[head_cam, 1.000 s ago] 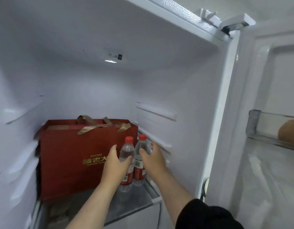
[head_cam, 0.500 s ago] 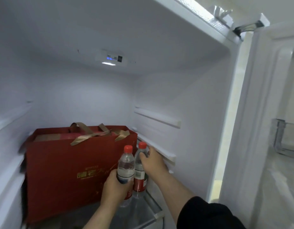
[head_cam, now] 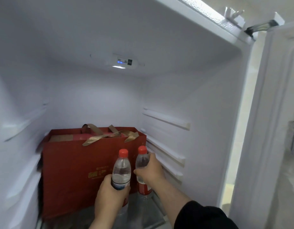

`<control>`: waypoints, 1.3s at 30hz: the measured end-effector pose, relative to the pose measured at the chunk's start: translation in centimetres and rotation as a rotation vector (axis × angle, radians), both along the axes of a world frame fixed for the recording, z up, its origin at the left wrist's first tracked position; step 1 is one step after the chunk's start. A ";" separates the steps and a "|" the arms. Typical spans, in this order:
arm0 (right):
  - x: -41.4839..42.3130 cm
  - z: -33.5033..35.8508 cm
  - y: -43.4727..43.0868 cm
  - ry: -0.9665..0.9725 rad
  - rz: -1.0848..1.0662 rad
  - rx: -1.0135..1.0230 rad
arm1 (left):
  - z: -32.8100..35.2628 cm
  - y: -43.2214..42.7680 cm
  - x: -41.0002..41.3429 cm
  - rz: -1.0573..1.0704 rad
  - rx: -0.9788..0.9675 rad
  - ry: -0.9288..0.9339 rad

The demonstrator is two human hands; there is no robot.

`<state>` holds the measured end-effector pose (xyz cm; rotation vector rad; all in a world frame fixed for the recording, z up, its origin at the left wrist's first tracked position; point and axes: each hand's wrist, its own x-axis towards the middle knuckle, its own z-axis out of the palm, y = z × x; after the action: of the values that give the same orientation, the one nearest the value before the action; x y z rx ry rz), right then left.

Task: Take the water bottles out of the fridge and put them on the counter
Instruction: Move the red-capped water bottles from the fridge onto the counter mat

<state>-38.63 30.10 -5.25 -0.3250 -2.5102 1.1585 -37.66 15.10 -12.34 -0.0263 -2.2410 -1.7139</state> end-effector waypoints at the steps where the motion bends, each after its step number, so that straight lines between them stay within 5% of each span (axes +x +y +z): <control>1: 0.2 -0.4 -0.1 0.030 -0.002 -0.036 | 0.0 -0.1 0.2 0.004 0.010 0.000; 7: 3.8 -0.9 0.0 0.166 -0.047 -0.220 | 0.9 -0.8 1.5 0.035 0.027 0.020; 19: 19.2 10.1 2.2 0.462 -0.078 0.002 | 12.4 -1.4 8.4 -0.236 -0.048 0.424; 30: 43.5 14.7 6.5 0.663 -0.049 0.118 | 18.8 1.5 28.2 -0.603 0.067 0.554; 39: 66.2 16.9 15.3 0.708 -0.301 0.256 | 22.0 15.8 47.5 -0.979 0.164 0.623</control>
<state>27.58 45.37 11.64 -0.1718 -1.8713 0.6628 9.85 30.87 9.63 -1.5899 -1.6550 -1.8806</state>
